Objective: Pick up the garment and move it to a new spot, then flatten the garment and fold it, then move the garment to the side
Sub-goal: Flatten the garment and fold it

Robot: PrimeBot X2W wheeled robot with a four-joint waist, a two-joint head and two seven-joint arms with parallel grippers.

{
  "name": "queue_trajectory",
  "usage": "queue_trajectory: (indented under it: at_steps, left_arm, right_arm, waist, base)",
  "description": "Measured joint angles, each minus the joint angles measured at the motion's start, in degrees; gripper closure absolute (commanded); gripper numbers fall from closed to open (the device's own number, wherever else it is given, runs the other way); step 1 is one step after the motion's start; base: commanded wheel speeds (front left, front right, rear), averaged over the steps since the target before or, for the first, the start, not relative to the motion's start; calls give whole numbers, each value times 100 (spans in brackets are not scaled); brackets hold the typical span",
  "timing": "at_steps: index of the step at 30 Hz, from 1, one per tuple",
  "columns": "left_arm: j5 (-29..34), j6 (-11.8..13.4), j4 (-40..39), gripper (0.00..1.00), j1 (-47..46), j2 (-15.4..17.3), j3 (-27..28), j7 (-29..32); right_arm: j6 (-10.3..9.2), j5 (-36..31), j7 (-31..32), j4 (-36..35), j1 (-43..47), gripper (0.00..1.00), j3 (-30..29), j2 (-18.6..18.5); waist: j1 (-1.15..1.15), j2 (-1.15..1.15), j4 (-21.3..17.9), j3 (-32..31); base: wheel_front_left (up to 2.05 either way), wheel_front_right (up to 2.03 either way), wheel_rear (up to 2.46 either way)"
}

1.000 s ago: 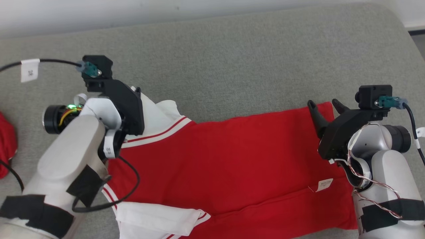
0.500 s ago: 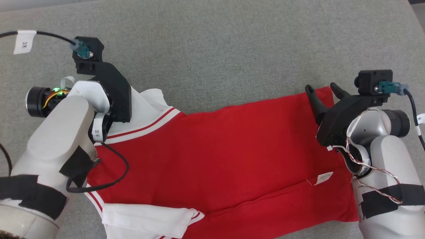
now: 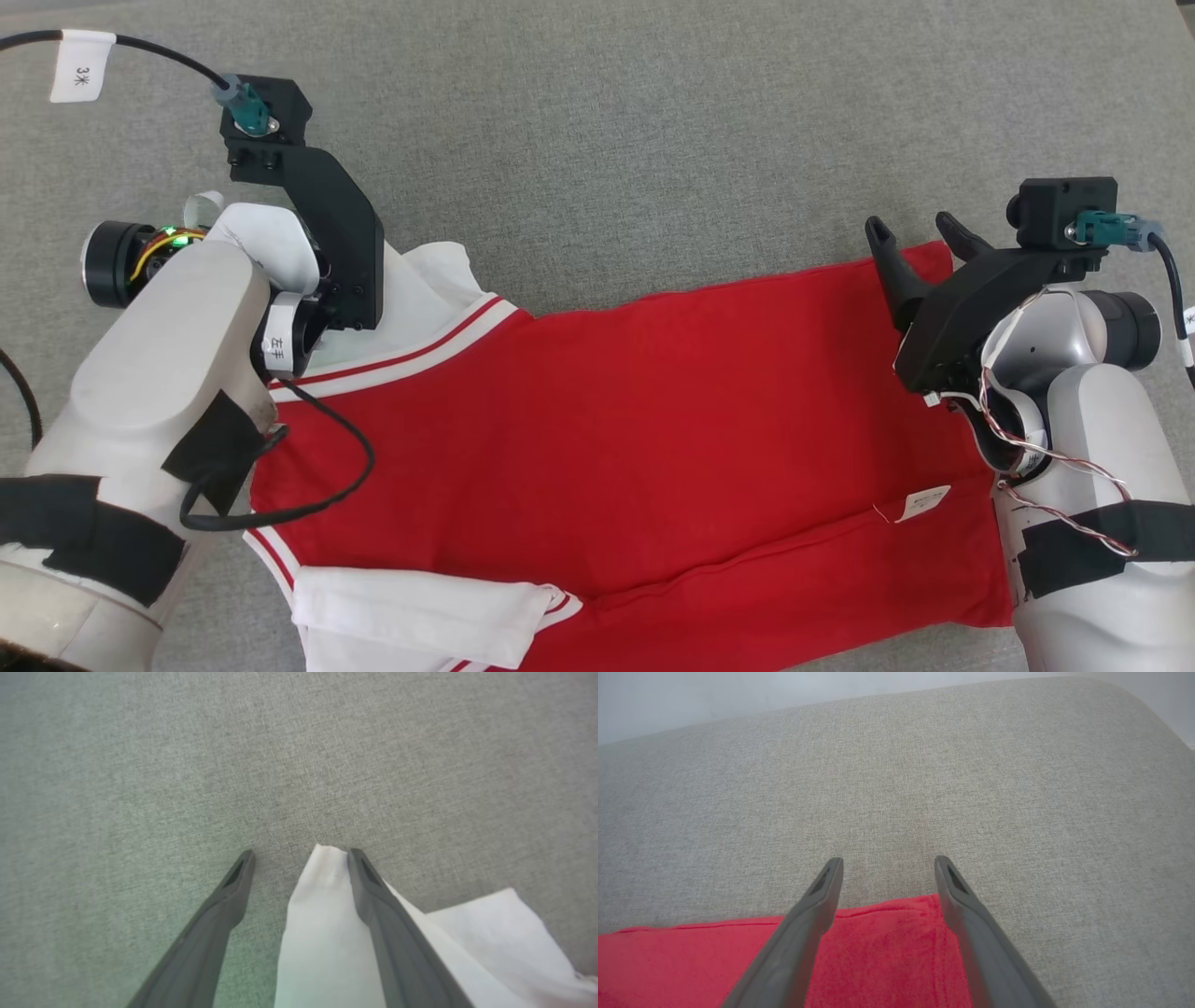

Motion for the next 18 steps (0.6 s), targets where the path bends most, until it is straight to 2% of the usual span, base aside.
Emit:
queue_trajectory:
  at_steps: [1,2,3,4,5,11,18]
  left_arm:
    - [3,0,-42,16,8,13,-15,-2]
    - [4,1,-75,50,15,21,-19,-10]
    - [4,1,-93,63,24,23,-25,-30]
    - [5,2,-123,85,35,23,-31,-45]
    - [5,2,-140,100,43,23,-34,-49]
    - [2,11,-271,100,46,74,-46,18]
    - [-46,27,-528,100,67,200,-30,100]
  right_arm:
    - [0,0,0,5,-7,0,3,0]
    - [0,4,-1,12,-21,0,5,0]
    - [0,7,0,20,-42,0,13,-1]
    - [0,8,1,26,-61,0,20,-2]
    - [1,11,2,41,-83,0,24,-7]
    - [0,-137,226,180,-286,0,-26,-198]
    - [1,-389,837,201,-377,0,-64,-325]
  waist:
    - [0,0,-4,10]
    - [0,0,-11,22]
    - [0,0,-20,35]
    - [0,0,-31,50]
    - [0,0,-41,65]
    - [0,0,-39,122]
    - [0,0,40,151]
  base:
    - [0,0,0]
    - [0,0,0]
    - [0,0,0]
    - [0,0,0]
    - [0,0,0]
    - [0,0,0]
    - [0,0,0]
